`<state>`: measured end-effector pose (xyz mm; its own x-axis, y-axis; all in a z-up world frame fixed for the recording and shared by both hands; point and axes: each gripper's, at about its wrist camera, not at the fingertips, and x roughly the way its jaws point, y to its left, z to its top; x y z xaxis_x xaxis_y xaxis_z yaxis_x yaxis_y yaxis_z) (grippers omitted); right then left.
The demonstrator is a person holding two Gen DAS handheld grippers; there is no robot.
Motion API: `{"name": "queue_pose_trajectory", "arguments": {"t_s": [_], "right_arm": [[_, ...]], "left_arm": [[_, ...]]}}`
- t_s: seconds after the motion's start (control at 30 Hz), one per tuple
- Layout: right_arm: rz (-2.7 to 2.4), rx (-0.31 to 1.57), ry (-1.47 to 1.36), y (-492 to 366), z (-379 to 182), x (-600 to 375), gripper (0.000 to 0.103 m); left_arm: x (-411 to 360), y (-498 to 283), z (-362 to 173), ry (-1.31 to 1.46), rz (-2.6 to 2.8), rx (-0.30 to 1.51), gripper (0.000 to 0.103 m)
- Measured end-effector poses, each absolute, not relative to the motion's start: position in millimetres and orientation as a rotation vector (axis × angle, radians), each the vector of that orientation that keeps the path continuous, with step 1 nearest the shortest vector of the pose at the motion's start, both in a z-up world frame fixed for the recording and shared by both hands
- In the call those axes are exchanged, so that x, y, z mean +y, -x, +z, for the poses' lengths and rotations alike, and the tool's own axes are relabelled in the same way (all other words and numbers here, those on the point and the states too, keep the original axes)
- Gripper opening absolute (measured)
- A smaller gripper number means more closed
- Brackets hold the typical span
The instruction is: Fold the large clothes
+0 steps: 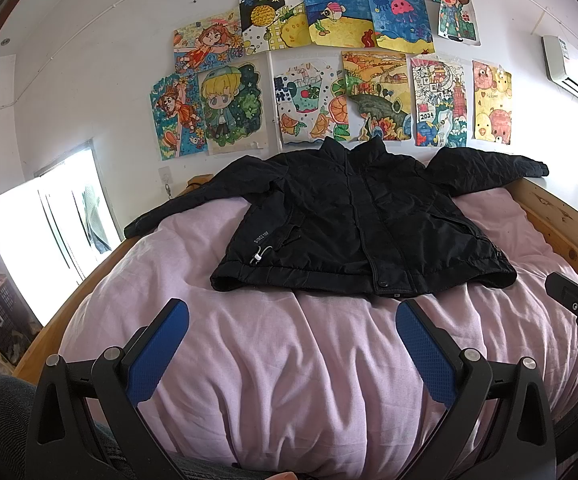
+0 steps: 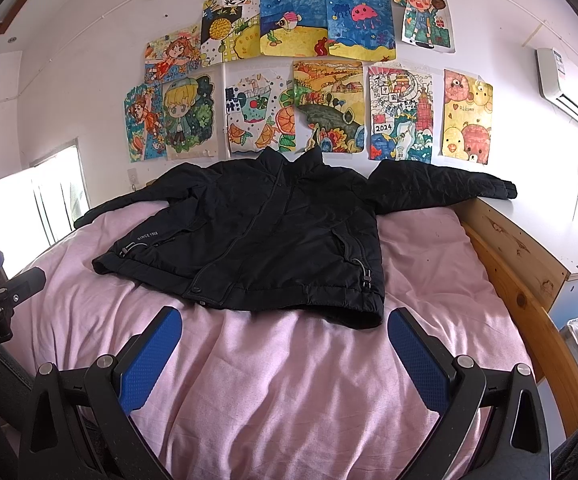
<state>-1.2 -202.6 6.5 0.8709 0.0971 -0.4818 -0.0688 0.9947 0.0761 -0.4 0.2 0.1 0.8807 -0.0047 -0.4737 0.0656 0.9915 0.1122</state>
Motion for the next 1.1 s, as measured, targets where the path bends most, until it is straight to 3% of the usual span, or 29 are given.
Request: {"name": "queue_pose_trajectory", "arguments": {"t_s": [0.4,0.6,1.1], "right_arm": [[0.084,0.509,-0.063,2.1,6.4,-199.6,0.103],[0.072,0.538,-0.102,0.0,9.7,-214.6,0.103],[0.209,0.703,-0.167,-94.7,118.3,-300.7,0.103]], "left_arm": [[0.7,0.1,0.2,-0.124,-0.034,0.494,0.102],[0.5,-11.3,24.7,-0.08,-0.034,0.577,0.102],[-12.5,-140.7,107.1,-0.127,-0.11,0.719,0.102]]}}
